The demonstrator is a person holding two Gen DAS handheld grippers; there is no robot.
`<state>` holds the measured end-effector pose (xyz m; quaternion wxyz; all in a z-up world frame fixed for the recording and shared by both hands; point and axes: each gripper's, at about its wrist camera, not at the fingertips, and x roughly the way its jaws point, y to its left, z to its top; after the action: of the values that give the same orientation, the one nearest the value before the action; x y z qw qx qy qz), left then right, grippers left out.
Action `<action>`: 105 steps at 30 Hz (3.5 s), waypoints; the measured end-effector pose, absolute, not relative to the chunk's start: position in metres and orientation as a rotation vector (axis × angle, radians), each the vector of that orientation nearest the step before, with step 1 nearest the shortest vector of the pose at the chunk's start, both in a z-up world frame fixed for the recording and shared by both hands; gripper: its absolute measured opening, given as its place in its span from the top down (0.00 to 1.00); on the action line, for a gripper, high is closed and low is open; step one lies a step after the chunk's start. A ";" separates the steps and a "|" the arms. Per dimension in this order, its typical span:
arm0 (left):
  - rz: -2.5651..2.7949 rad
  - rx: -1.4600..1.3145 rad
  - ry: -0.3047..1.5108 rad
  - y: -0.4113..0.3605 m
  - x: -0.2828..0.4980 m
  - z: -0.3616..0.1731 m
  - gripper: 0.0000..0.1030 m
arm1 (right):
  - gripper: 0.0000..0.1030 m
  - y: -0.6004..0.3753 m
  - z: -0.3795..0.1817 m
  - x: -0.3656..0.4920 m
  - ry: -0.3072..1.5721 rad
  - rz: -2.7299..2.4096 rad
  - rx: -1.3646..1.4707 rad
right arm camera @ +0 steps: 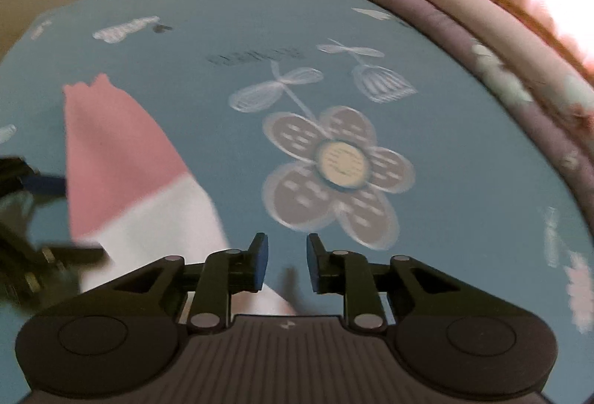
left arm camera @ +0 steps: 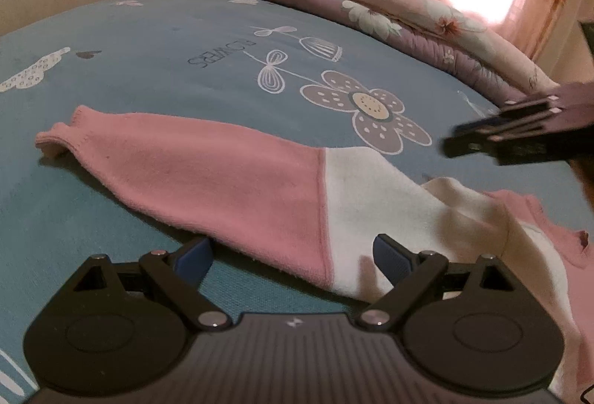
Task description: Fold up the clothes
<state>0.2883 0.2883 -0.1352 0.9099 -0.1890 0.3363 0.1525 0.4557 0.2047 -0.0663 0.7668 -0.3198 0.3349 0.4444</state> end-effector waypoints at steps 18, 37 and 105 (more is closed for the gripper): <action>0.520 -0.462 0.618 0.335 0.252 -0.113 0.10 | 0.48 0.263 -0.062 0.432 0.709 1.185 -0.539; 0.924 -0.678 0.483 0.416 0.171 -0.103 0.10 | 0.37 0.390 -0.096 0.349 0.673 1.367 -0.526; 0.320 -0.395 0.652 0.308 0.274 -0.118 0.10 | 0.75 0.163 -0.078 0.457 0.836 0.908 -0.511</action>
<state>0.2741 0.3084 -0.1184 0.9158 -0.1919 0.3167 0.1554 0.4574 0.1631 -0.0783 0.7850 -0.2370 0.3876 0.4211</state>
